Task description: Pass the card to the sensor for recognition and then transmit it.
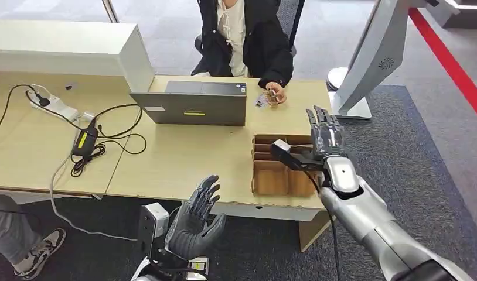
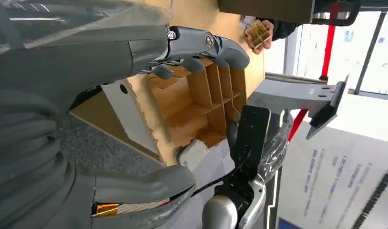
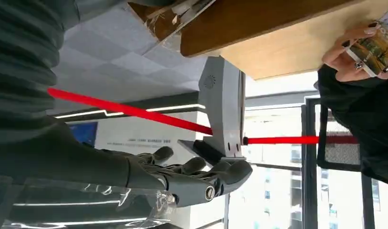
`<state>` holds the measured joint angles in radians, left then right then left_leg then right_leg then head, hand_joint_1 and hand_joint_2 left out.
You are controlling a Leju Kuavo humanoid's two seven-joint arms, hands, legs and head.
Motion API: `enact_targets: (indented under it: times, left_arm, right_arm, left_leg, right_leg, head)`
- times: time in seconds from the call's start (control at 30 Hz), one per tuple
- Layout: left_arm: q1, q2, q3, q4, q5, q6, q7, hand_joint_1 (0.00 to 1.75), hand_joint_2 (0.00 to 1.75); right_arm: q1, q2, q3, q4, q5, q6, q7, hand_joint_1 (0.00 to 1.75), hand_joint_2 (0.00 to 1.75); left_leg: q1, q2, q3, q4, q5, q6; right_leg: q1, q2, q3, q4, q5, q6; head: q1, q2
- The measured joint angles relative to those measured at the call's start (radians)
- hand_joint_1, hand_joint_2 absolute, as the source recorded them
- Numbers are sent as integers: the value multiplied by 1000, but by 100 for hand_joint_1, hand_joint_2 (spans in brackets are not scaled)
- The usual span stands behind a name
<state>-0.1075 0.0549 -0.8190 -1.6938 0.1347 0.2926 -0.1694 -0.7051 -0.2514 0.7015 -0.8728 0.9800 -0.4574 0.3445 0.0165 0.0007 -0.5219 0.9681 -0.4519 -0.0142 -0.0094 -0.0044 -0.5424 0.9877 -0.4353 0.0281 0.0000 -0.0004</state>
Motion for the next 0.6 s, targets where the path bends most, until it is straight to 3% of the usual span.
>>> enact_targets:
  times: [0.57, 0.6]
  left_arm:
    - [-9, -2, 0, 0, -2, -19, 2, 0, 175]
    - [-9, -2, 0, 0, -2, -19, 2, 0, 175]
  right_arm:
    - [17, -2, -1, -56, -6, 70, -38, 0, 175]
    - [19, -2, -1, -59, -6, 73, -39, 164, 175]
  left_leg:
    - [0, 0, 0, 0, 0, 0]
    - [0, 0, 0, 0, 0, 0]
  right_leg:
    - [0, 0, 0, 0, 0, 0]
    - [0, 0, 0, 0, 0, 0]
  head:
    - [0, 0]
    - [0, 0]
